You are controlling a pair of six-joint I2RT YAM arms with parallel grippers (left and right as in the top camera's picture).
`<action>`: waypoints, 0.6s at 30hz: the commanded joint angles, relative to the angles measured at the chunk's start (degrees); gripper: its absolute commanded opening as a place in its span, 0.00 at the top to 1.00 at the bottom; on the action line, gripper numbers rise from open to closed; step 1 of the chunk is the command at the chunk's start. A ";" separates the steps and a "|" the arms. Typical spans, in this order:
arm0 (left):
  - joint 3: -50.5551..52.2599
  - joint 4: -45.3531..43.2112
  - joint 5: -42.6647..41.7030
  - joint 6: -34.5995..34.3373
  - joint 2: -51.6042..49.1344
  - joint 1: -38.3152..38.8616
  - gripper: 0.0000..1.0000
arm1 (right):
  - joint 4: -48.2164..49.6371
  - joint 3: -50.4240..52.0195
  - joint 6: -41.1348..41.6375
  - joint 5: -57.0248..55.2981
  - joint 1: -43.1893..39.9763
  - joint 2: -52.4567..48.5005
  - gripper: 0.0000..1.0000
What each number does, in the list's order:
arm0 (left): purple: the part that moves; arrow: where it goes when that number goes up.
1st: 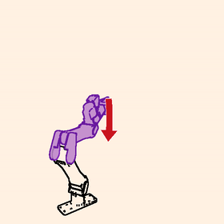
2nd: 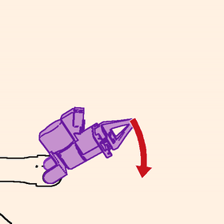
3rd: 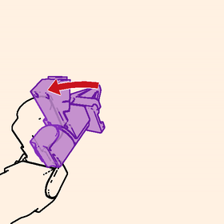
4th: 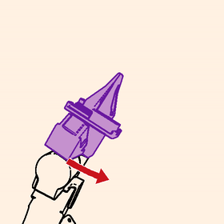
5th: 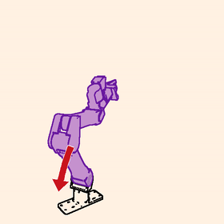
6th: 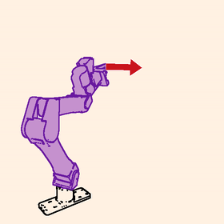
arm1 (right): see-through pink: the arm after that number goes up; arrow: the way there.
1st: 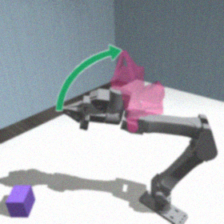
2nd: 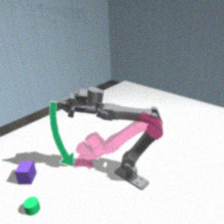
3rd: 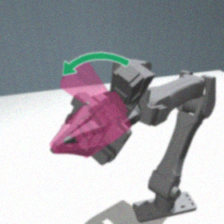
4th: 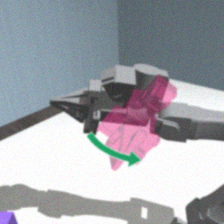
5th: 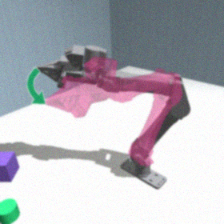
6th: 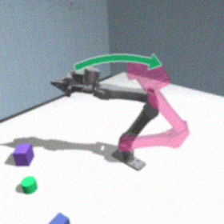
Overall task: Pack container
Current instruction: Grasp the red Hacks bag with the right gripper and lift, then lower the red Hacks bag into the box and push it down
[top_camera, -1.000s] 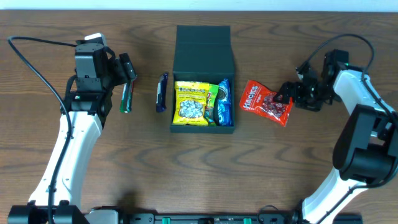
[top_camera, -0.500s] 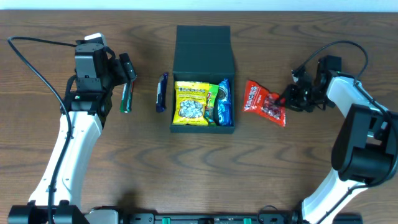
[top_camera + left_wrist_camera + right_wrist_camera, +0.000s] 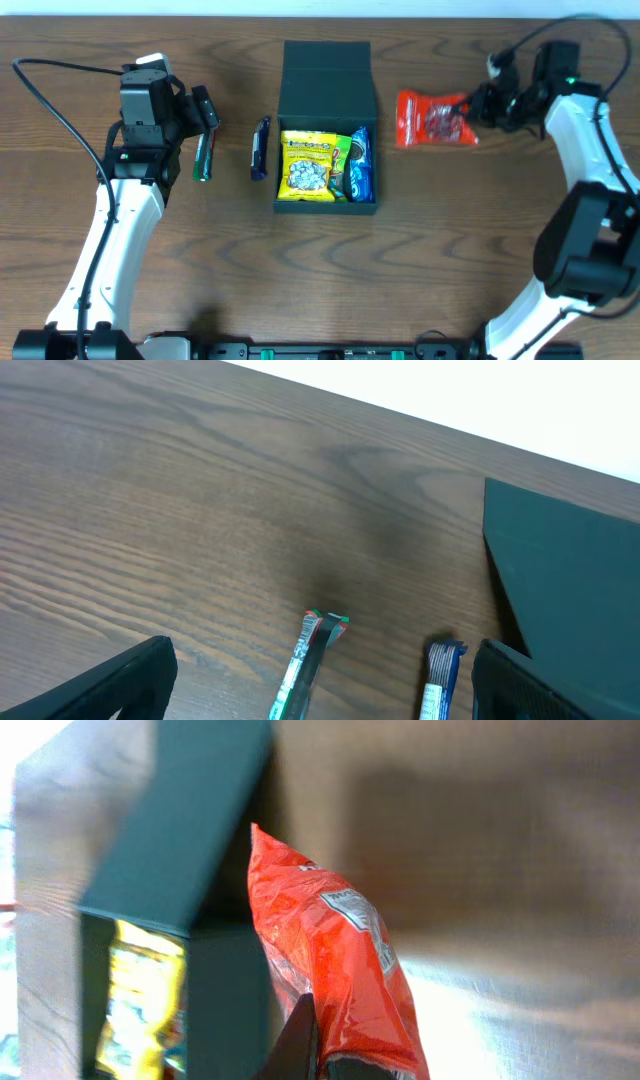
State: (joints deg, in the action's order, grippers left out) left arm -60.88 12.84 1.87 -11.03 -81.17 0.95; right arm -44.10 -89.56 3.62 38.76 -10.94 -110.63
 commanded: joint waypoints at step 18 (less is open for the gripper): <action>-1.11 -2.58 0.87 7.13 0.39 -6.29 0.05 | -13.84 -7.10 -32.04 13.38 26.62 7.10 0.99</action>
State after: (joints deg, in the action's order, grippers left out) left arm -60.88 10.41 1.93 -6.83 -81.17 -4.89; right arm -57.34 -96.31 -22.17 52.23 13.87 -103.79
